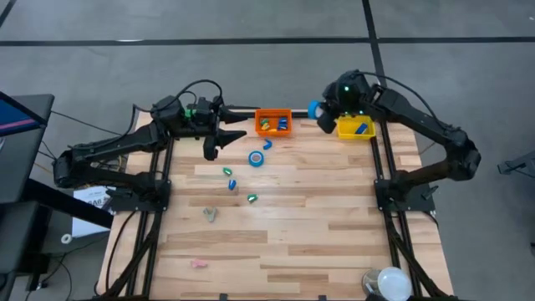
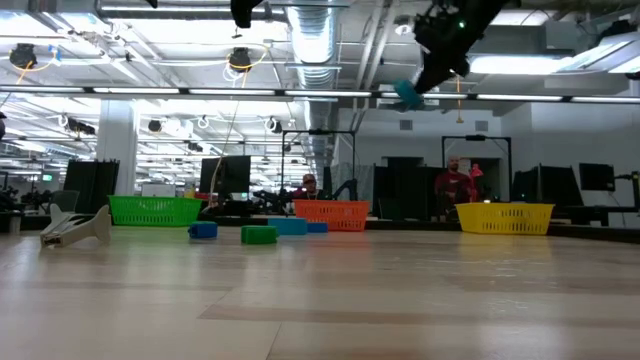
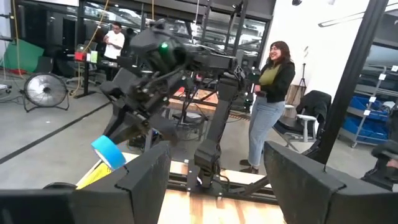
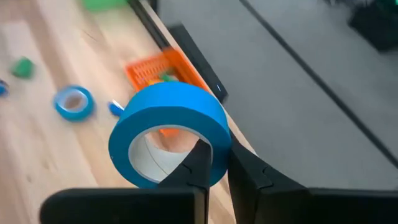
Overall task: Pick and place Stapler, Stapler remover, tape
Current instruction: Put the light blue tape into the yellow bin
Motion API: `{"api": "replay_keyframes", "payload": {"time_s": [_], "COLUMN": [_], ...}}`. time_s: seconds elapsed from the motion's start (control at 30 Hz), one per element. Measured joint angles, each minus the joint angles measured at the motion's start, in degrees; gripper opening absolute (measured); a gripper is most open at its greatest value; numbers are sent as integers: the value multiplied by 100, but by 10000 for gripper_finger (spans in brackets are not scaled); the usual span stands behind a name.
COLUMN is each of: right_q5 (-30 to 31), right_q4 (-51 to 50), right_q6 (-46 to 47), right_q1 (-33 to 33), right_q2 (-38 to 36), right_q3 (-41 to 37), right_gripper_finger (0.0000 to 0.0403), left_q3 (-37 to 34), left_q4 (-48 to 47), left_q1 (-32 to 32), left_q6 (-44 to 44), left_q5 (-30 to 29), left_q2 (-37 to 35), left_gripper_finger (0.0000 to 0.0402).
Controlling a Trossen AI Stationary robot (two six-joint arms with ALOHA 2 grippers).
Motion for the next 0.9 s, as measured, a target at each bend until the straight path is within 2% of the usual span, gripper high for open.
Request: {"api": "replay_keyframes", "payload": {"time_s": [0.27, 0.4, 0.9], "right_q5": [223, 317, 1078], "right_q4": [-864, -1290, -2129], "right_q6": [167, 550, 1375], "right_q1": [-789, -1098, -1838], "right_q2": [3, 76, 764], "right_q3": [0, 0, 0], "right_gripper_finger": [25, 24, 26], "left_q3": [0, 0, 0], "left_q4": [-3, -3, -6], "left_q1": [0, 0, 0], "left_q6": [-9, -11, -11], "left_q5": [0, 0, -1], "left_q2": [2, 2, 2], "left_gripper_finger": [246, 246, 246]}}
